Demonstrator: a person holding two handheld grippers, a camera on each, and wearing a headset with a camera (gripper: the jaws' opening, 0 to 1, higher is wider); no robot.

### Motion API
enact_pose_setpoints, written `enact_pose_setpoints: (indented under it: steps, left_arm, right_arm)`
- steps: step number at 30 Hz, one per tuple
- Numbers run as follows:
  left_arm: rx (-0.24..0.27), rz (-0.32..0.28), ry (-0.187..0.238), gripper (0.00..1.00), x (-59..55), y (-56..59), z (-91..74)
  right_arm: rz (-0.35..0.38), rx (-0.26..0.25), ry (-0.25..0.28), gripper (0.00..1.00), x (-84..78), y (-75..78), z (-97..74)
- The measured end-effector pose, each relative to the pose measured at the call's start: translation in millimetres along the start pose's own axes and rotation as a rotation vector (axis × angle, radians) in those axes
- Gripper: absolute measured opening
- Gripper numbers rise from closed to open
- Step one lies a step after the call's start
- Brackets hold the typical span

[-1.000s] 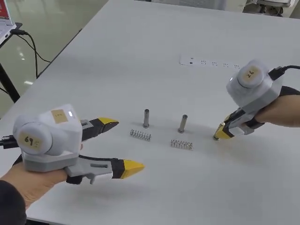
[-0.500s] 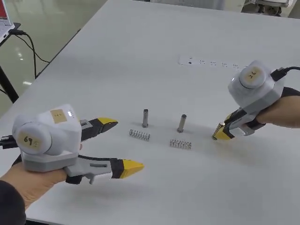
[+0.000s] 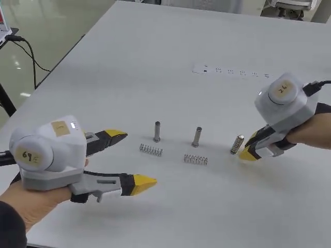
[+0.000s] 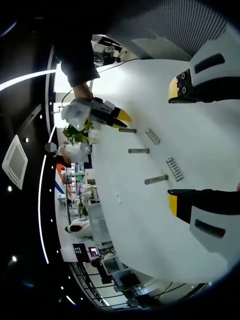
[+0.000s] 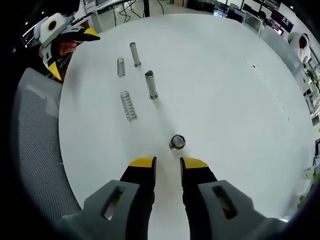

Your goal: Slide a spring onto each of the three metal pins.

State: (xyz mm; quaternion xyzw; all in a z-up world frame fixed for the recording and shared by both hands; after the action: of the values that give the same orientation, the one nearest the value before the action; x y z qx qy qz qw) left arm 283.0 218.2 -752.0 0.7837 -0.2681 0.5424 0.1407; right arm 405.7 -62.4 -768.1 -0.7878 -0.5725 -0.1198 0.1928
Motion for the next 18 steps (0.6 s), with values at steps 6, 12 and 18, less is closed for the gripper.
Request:
enact_pose_setpoints:
  steps: [6, 12, 18]
  left_arm:
    - [-0.002, -0.005, 0.006, 0.68, 0.4, 0.6, 0.1]
    - [-0.006, -0.009, 0.005, 0.67, 0.1, 0.9, -0.4]
    - [-0.007, -0.007, 0.006, 0.67, 1.2, 2.2, -1.1]
  right_arm:
    - [-0.003, 0.001, 0.001, 0.21, -1.7, -9.0, -1.4]
    - [-0.015, 0.012, -0.006, 0.21, -1.6, -22.0, 0.9]
    - [-0.039, 0.034, -0.017, 0.21, 1.4, -35.4, 6.5]
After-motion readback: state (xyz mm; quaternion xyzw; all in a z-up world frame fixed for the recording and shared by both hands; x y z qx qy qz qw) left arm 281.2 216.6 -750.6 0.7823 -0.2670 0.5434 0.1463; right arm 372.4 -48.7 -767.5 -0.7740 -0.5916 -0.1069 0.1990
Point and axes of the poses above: the centre of the closed fingertips' face, and the gripper's own axes: z roughly forward along the fingers, y roughly to its right, x roughly out of its top, the point moved 8 cm from there along -z, roughly backward along the fingers, and after that the axes turned 12 degrees about x, right-handed, at the moved point
